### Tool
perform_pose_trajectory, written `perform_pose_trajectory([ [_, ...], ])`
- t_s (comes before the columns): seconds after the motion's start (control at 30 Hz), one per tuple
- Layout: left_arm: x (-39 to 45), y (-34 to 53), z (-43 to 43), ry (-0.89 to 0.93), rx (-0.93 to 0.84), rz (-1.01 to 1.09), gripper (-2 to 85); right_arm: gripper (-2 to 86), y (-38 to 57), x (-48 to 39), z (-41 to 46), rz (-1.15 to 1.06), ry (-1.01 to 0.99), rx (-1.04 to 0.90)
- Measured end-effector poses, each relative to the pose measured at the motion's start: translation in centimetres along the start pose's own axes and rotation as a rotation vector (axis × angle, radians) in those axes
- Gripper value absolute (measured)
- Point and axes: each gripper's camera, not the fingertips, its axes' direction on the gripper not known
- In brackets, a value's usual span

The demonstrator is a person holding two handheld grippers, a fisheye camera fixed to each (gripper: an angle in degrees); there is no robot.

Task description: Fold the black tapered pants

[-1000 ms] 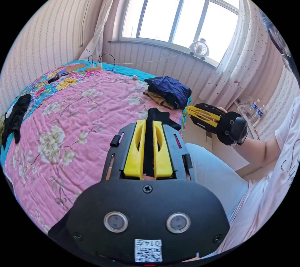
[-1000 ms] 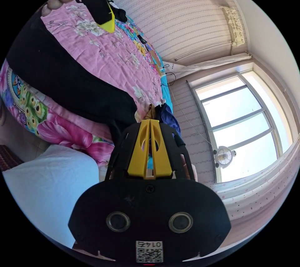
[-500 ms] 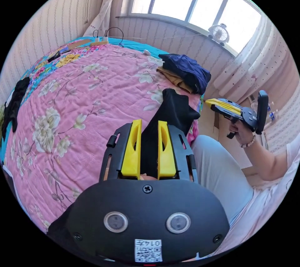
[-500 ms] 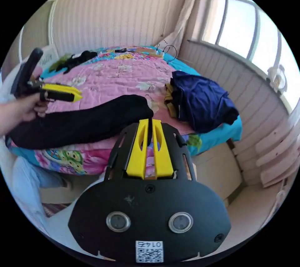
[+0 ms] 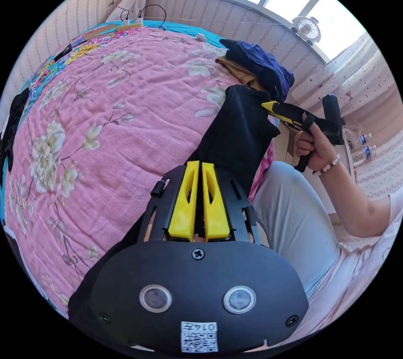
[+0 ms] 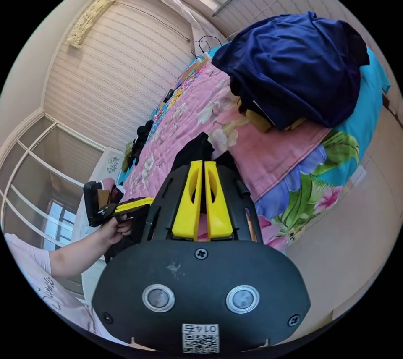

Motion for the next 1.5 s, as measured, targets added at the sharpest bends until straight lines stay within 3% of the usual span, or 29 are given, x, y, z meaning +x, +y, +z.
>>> perform_pose_trajectory([
  [0.17, 0.9, -2.1, -1.5, -0.001, 0.021, 0.098, -0.7, 0.6, 0.8, 2.6, -5.8, 0.045, -0.046, 0.013],
  [0.33, 0.4, -3.7, 2.6, -0.008, -0.144, 0.081, 2.9, 3.0, 2.3, 8.4, -5.9, 0.182, 0.03, -0.06],
  [0.57, 0.8, -8.1, 0.1, 0.009, 0.032, 0.157, 5.6, 7.9, 3.4, 11.4, -9.4, 0.231, 0.033, 0.018],
  [0.63, 1.3, -10.4, 2.1, 0.05, -0.003, 0.177, 7.4, 10.0, 3.1, 12.5, -8.5, 0.287, -0.08, 0.014],
  [0.8, 2.4, -11.5, 8.0, 0.069, -0.188, 0.209, 10.1, 9.7, 1.8, 12.9, -6.0, 0.306, -0.05, -0.076],
  [0.97, 1.7, -9.9, 6.0, 0.136, -0.096, 0.207, 2.9, 4.1, 0.5, 10.9, -6.4, 0.172, -0.084, -0.06],
  [1.07, 2.2, -8.5, 1.3, 0.058, 0.089, 0.299, 1.0, 2.9, -0.3, 6.1, -8.0, -0.082, -0.101, 0.027],
  [1.13, 1.9, -7.2, -0.7, 0.042, 0.192, 0.306, 0.6, 2.6, 0.1, 1.2, -8.8, -0.358, 0.028, 0.086],
  [1.2, 1.3, -6.9, 0.3, 0.055, 0.172, 0.28, 0.8, 2.8, 0.5, 0.2, -7.9, -0.445, 0.165, 0.079],
  [1.33, -2.1, -7.1, 5.3, 0.16, -0.087, 0.076, 1.9, 4.7, -0.1, 6.1, -3.8, -0.158, 0.23, -0.139],
  [1.5, -4.7, -4.5, -0.2, 0.201, 0.072, 0.053, 2.1, 7.0, 0.6, 3.9, -6.9, -0.24, 0.278, 0.011],
])
